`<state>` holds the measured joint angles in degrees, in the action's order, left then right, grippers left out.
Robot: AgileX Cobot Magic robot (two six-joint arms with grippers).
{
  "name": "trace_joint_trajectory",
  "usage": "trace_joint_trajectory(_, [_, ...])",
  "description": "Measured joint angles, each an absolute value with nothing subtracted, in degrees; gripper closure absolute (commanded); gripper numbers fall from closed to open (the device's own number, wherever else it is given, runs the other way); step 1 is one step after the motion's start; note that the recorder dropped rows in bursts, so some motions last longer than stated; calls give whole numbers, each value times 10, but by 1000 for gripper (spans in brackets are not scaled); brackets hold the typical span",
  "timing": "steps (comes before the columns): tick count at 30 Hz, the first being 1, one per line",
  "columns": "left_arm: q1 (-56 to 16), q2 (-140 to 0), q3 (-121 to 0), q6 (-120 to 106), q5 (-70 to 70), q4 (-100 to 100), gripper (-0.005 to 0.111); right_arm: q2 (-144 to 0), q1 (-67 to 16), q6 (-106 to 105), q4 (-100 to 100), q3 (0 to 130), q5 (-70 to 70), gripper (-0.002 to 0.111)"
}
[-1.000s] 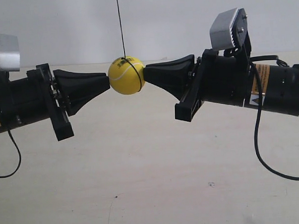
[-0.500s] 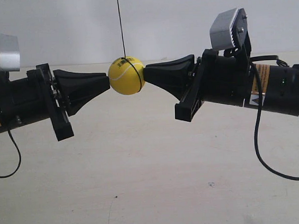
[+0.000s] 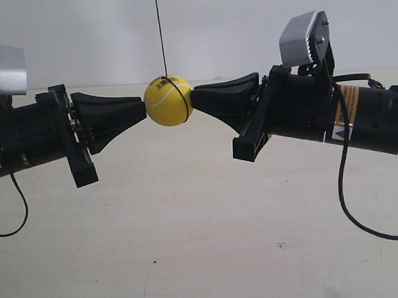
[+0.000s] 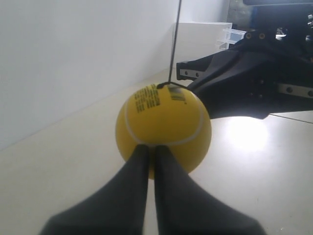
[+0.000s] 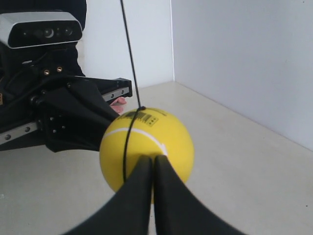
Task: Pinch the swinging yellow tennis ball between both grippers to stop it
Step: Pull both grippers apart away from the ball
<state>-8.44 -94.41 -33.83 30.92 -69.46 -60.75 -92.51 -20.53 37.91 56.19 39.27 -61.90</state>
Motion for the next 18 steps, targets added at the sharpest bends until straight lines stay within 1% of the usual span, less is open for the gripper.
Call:
trace_joint_trajectory(7, [-84,-944,-338,309,-695,-606,102,-925,-205,379,560,393,-615,108])
trace_joint_trajectory(10, [-84,-944,-338,309,-686,-589,102,-925,-206,377,537,393,-572,108])
trace_joint_trajectory(12, [-84,-944,-338,309,-654,-566,102,-925,-206,363,507,393,-521,108])
trace_joint_trajectory(18, [-84,-944,-338,309,-487,-437,102,-925,-206,311,390,393,-402,108])
